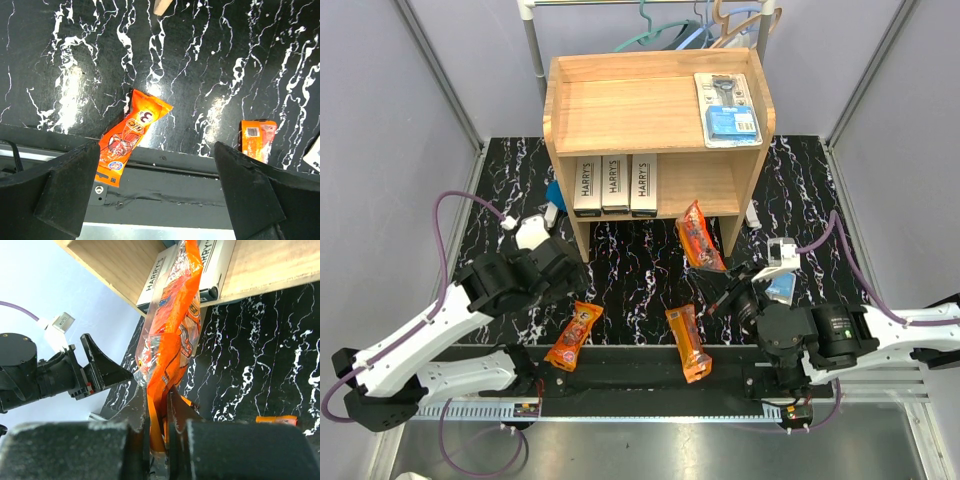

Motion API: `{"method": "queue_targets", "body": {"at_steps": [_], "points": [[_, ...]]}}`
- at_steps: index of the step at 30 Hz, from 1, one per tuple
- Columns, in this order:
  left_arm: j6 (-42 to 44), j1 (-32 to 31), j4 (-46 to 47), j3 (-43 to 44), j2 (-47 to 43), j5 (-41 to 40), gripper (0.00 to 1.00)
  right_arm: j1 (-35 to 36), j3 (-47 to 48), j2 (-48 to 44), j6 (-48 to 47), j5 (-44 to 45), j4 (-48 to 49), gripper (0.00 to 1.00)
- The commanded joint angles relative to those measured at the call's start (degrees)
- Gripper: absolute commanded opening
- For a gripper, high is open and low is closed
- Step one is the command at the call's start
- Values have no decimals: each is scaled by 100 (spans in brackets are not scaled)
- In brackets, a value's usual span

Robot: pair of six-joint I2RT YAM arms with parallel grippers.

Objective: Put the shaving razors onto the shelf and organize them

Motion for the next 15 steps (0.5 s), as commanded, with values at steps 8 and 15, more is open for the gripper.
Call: {"method": "queue_targets", "body": {"at_steps": [8,15], "points": [[100,12,167,-84,4,-89,99,-1151,419,657,-787,-1833,770,1],[100,12,176,-110,-23,-63,99,-2671,15,702,-638,-3469,1333,1]]}}
